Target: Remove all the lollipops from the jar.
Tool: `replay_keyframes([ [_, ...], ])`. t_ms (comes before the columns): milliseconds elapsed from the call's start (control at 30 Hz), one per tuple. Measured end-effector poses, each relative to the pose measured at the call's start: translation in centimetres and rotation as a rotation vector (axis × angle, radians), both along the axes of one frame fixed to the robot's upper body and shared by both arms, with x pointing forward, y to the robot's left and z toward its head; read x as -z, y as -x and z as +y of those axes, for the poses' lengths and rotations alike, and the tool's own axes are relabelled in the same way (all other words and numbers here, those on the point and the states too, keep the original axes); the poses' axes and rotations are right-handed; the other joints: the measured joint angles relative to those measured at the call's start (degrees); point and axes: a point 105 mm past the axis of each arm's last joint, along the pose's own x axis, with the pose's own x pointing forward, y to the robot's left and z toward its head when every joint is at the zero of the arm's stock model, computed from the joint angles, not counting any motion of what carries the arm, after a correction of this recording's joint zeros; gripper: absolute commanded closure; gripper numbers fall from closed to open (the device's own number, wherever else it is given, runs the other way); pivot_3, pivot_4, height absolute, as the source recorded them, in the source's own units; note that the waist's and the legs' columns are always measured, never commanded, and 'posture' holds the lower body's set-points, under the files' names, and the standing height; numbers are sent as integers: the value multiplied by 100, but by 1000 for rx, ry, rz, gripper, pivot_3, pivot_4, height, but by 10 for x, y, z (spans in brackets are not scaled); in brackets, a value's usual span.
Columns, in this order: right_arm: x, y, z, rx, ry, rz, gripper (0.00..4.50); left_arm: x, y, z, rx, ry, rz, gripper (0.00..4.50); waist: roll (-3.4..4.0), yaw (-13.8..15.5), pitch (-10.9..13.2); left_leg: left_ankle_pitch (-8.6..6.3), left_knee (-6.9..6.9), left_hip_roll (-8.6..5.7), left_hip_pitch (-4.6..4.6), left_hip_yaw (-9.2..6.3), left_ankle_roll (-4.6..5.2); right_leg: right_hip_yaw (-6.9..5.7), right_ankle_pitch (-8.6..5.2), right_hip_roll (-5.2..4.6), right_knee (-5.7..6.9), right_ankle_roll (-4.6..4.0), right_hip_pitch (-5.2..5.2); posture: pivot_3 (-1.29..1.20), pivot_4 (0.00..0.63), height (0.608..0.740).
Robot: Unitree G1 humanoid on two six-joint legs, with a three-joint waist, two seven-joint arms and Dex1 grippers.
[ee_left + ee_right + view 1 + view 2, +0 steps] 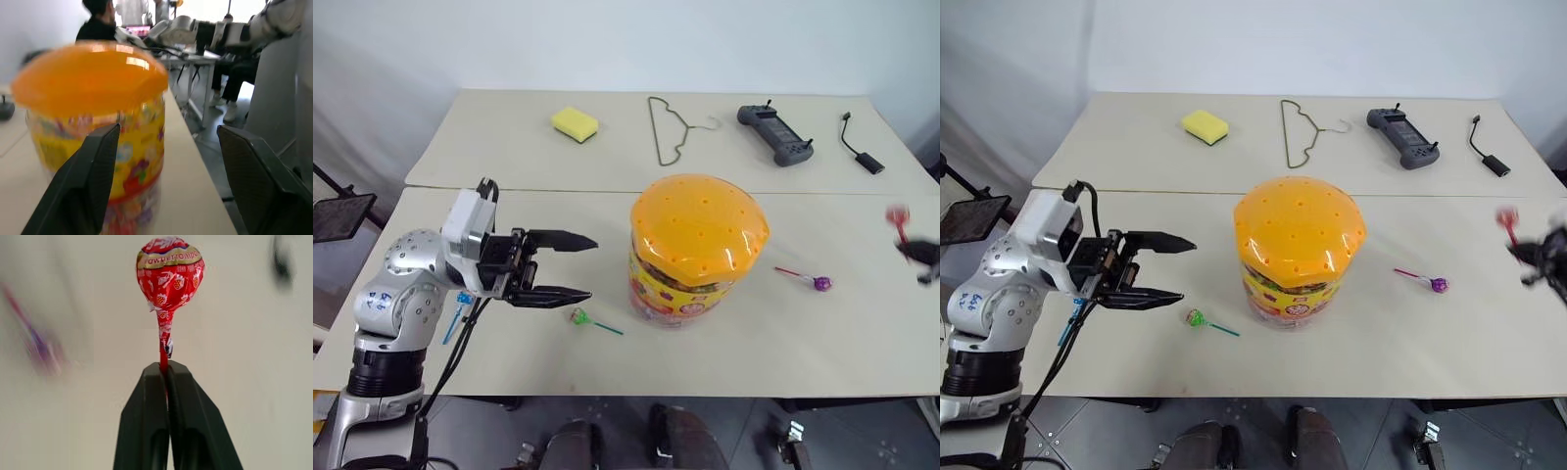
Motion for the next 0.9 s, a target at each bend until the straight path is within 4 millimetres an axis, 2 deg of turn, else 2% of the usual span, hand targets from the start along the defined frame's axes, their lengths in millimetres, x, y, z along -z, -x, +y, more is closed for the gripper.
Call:
replay_keyframes([
  [67,11,2,7,-34,-36,33,4482,-1,0,-1,-3,1,-6,1139,1,-37,0,3,4,1,2,15,-4,18,1,3,13,2,-8,0,150,740],
  [100,14,3,10,-45,-62,49,4266,-3,1,-2,-3,2,-15,1139,2,-50,0,5,5,0,8,17,-6,22,1,3,18,2,-7,0,150,740],
  [233,17,6,16,-88,-101,86,3202,-6,2,-2,-3,14,-15,1139,2,-45,0,9,5,0,10,15,-10,23,2,4,22,4,-6,0,150,740],
  [300,15,3,18,-119,-102,43,2478,-8,2,-1,-14,24,-13,1139,2,-33,0,8,4,0,8,15,-11,23,3,5,20,4,-7,0,150,740],
  [400,3,2,36,-243,-181,-89,1472,-10,-2,5,-69,42,-24,1139,2,-11,0,6,2,3,8,15,-15,23,3,12,17,5,-7,0,150,740],
  [533,-26,3,74,-465,-265,-289,163,12,-16,23,-234,13,0,1139,3,-15,-1,6,3,7,12,17,-18,25,3,13,19,5,-7,0,150,740],
  [633,-50,5,116,-715,-304,-429,47,31,-38,49,-453,1,-15,1139,1,-19,0,5,3,6,16,15,-17,24,5,9,22,1,-6,0,150,740],
  [700,-55,6,134,-818,-334,-410,47,40,-43,64,-557,-19,-32,1139,1,-10,0,1,1,6,16,13,-12,21,5,0,22,1,-6,0,150,740],
  [767,-50,9,148,-899,-354,-351,47,51,-44,76,-634,-42,-29,1139,0,-6,-1,-5,0,8,12,6,-8,12,5,-8,21,1,-7,0,150,740],
  [900,-36,7,162,-978,-381,-293,47,64,-40,85,-708,-75,-25,1139,0,25,-1,-12,0,2,3,2,0,-2,6,-24,15,1,-9,0,150,740],
])
